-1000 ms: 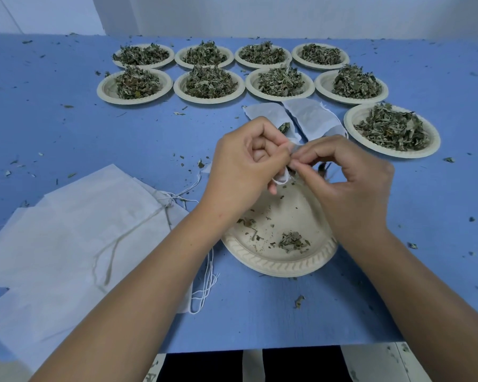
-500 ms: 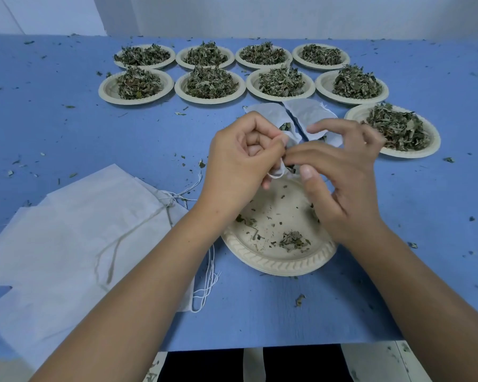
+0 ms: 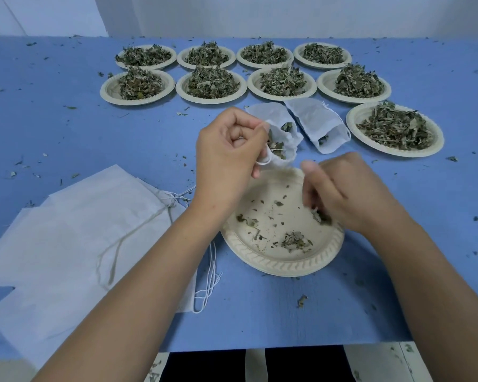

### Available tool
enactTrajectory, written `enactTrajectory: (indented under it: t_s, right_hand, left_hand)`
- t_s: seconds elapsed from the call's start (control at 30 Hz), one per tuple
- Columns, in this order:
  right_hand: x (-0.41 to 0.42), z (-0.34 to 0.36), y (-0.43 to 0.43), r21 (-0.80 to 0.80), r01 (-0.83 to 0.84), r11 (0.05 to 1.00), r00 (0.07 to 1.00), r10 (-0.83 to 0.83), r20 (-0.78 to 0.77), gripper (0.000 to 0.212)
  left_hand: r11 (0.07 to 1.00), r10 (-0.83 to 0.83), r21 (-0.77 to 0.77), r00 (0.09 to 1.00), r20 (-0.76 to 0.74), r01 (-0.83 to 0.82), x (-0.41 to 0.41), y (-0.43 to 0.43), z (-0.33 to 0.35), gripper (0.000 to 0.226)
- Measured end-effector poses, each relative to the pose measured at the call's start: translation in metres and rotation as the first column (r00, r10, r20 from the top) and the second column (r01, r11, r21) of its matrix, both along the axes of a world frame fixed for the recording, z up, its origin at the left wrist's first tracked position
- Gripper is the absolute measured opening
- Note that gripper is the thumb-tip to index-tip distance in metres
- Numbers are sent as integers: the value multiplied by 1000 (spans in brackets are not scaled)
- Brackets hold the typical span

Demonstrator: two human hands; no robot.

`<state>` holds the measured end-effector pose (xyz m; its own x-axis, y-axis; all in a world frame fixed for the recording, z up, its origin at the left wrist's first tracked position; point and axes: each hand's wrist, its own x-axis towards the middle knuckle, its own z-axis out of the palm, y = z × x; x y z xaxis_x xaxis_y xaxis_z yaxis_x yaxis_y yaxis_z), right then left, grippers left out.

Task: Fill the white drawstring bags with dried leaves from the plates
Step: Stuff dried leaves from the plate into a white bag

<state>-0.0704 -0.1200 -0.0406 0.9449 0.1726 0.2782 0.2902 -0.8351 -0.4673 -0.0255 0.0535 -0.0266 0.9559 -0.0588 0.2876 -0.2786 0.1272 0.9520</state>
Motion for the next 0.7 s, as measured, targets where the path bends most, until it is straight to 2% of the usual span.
enactTrajectory:
  t_s: [0.03,0.07,0.13,0.2,0.23,0.3,0.37,0.4,0.5,0.57,0.63,0.7]
  right_hand:
    - [0,-1,1,-5,-62,998,994,62,-92,77]
    - [0,-2,2,74,-129,989,974,140,-180,74]
    - [-3,-3,6,366,-188,911,905,305,-296,67]
    - [-5,-3,9,548,-215,808,878,406,-253,60]
    - [-5,-4,11,569,-252,783,883,427,-197,57]
    - [-3,-5,17,429,-369,824,885,453,-108,50]
    - [-1,-7,22,225,-454,862,861,489,-141,43]
    - [-1,-7,23,202,-477,855,838,512,-188,42]
    - [-6,-3,24,412,-450,792,776,576,-258,49]
    - [-8,-1,21,505,-378,776,825,530,-198,54]
    - [-5,-1,17,431,-312,847,918,385,-91,51]
    - [0,-2,12,275,-274,922,949,305,-78,48]
  left_hand:
    - [1000,-6,-4,1000,2,6,0,0,0,21]
    - [1000,-10,-7,1000,4,10,0,0,0,22]
    - [1000,-11,-12,1000,6,11,0,0,0,22]
    - [1000,-10,-8,1000,10,10,0,0,0,22]
    - [1000,-10,0,1000,14,10,0,-1,0,22]
    - [1000,-11,12,1000,14,10,0,-2,-1,22]
    - [1000,-13,5,1000,11,13,-1,-2,-2,22]
    - [1000,-17,4,1000,15,17,-1,-2,-2,22]
    - [1000,-23,12,1000,21,22,-1,-2,-2,20]
    - [1000,-19,10,1000,17,19,-1,-1,-2,20]
    - [1000,-15,16,1000,18,15,-1,-1,-1,19]
    - [1000,-15,23,1000,19,15,-1,-2,-1,18]
